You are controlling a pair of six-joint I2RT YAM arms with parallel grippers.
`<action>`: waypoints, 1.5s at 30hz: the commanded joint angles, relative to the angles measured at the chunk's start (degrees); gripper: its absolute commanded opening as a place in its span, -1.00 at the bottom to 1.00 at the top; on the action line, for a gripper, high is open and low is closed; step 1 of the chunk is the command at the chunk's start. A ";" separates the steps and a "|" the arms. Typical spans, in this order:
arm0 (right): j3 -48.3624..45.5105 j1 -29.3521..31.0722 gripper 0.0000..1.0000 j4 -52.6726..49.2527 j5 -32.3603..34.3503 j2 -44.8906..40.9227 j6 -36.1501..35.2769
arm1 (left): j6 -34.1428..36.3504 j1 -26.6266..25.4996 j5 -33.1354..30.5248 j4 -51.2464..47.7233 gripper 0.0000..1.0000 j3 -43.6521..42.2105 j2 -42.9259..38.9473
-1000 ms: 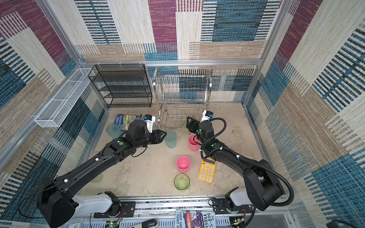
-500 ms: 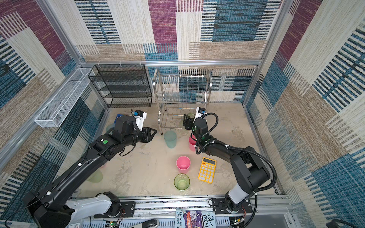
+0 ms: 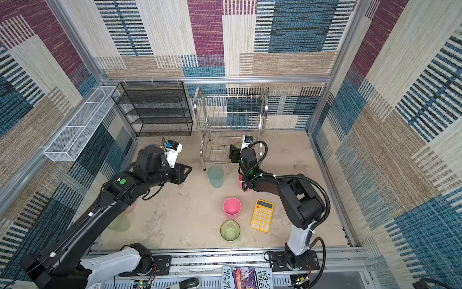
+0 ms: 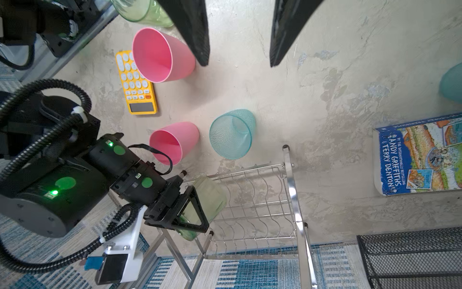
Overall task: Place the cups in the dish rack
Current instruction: 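Carry the green cup with right gripper over the dish rack while left gripper draws back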
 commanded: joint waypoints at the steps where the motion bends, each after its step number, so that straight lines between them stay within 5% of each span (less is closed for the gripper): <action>1: 2.12 0.08 0.22 3.19 1.76 2.07 -2.11 | 2.18 1.07 0.63 1.44 -0.14 -1.40 -1.27; 25: 14.78 0.03 0.21 5.60 10.47 15.70 -13.64 | 1.39 5.64 0.93 4.80 -0.15 -7.22 -5.80; 45: 24.93 -3.14 0.21 1.91 12.61 22.91 -14.65 | 1.49 5.66 0.78 4.68 -0.15 -7.42 -6.65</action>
